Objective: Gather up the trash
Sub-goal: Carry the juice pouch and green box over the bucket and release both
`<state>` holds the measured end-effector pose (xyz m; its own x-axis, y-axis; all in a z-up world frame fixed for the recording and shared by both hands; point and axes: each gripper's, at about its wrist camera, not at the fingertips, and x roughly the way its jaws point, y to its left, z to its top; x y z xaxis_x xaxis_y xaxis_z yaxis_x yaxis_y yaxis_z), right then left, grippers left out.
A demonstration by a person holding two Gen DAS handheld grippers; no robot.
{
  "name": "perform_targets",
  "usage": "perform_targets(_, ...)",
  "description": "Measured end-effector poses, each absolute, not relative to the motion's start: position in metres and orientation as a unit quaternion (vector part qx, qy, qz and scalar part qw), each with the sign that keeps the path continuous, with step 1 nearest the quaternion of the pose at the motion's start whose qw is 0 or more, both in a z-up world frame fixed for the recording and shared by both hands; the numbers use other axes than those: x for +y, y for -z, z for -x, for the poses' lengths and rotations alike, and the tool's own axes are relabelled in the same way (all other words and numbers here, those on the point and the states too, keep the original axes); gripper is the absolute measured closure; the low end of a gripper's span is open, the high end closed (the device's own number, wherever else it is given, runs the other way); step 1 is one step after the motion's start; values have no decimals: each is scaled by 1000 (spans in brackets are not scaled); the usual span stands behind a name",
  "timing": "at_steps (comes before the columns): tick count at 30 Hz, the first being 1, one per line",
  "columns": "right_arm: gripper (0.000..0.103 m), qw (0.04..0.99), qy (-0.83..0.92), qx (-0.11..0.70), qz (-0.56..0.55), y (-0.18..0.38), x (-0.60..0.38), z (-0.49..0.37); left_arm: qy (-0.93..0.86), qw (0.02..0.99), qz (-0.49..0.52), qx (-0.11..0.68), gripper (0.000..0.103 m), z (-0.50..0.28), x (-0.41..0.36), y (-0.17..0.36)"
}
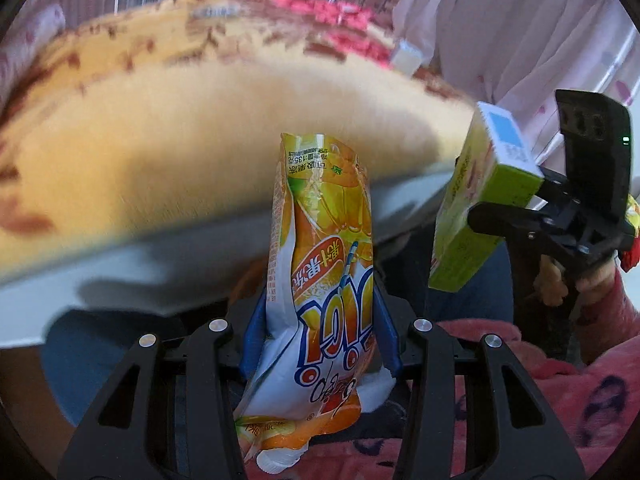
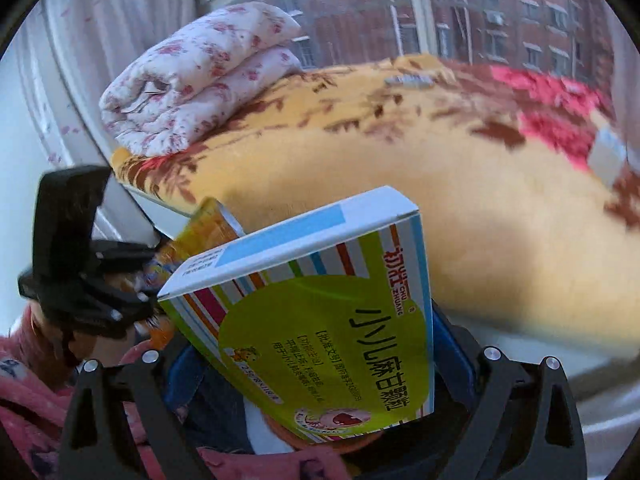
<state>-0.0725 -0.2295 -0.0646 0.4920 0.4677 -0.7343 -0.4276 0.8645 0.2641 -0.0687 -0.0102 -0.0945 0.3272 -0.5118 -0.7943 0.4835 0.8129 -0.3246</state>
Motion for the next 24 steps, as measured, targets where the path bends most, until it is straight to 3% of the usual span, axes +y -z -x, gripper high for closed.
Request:
perform_targets(7,9,845,-235,478,-59,118,-220,70,288,785,35,547,58,57,-21,155)
perform_targets(21,9,835,-220,498,-85,146,-216,62,256,787,24,561,58,50,-31,180)
perform_targets(24,8,834,-223,497,-87,146,-216,63,255,790,26,557,49,50,-30,177)
